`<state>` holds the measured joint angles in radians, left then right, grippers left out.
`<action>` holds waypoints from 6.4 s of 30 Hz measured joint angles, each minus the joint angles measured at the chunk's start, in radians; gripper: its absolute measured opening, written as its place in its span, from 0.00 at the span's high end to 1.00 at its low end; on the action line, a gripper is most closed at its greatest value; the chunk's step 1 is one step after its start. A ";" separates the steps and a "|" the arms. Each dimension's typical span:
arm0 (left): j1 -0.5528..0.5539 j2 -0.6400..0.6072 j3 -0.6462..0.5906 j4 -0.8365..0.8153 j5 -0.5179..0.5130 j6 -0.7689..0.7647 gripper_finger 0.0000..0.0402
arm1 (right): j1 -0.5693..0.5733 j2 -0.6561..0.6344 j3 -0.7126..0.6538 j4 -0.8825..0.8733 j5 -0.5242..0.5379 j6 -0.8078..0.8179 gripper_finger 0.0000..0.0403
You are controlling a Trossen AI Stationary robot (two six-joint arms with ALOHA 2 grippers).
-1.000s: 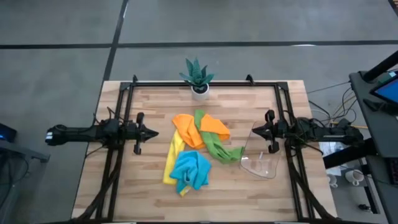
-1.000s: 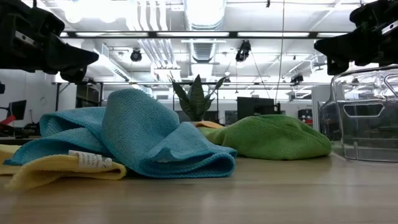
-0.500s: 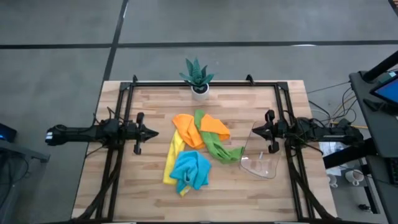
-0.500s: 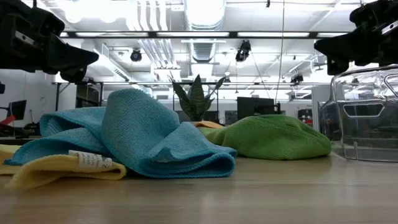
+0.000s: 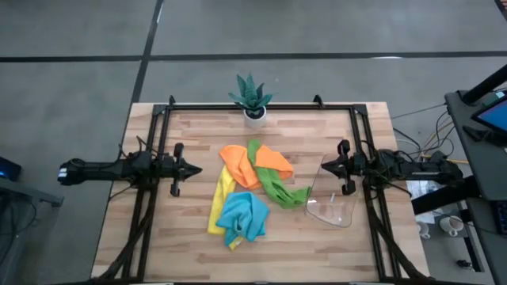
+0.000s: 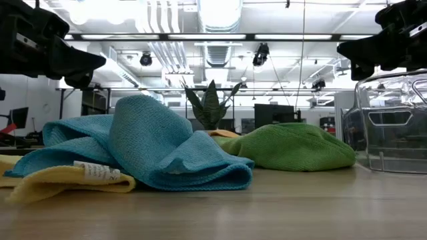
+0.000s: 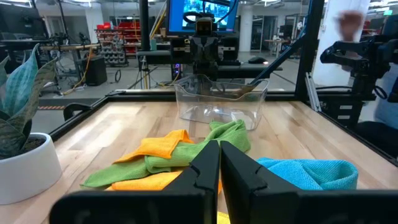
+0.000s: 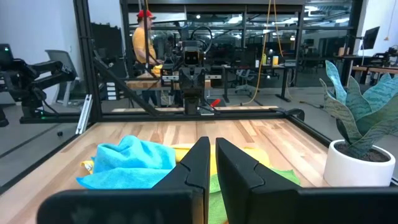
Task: Roll microfiber towels into tight, uniform cylinder then place into a basket
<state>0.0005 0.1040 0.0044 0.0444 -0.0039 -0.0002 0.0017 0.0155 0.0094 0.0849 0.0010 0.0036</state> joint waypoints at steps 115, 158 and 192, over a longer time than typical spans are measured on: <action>0.104 0.982 0.466 -0.009 -0.549 -0.230 1.00 | 0.000 0.033 0.000 0.307 0.026 0.098 0.94; 0.412 1.406 0.577 -0.045 -0.086 -0.262 0.60 | -0.002 0.766 0.343 0.181 0.233 0.052 0.58; 0.412 1.354 0.588 -0.123 -0.058 -0.199 0.61 | -0.002 0.782 0.357 0.181 0.232 0.053 0.64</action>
<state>0.4126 1.4584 0.5922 -0.0784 -0.0616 -0.1994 -0.0006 0.7971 0.3664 0.2662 0.2329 0.0565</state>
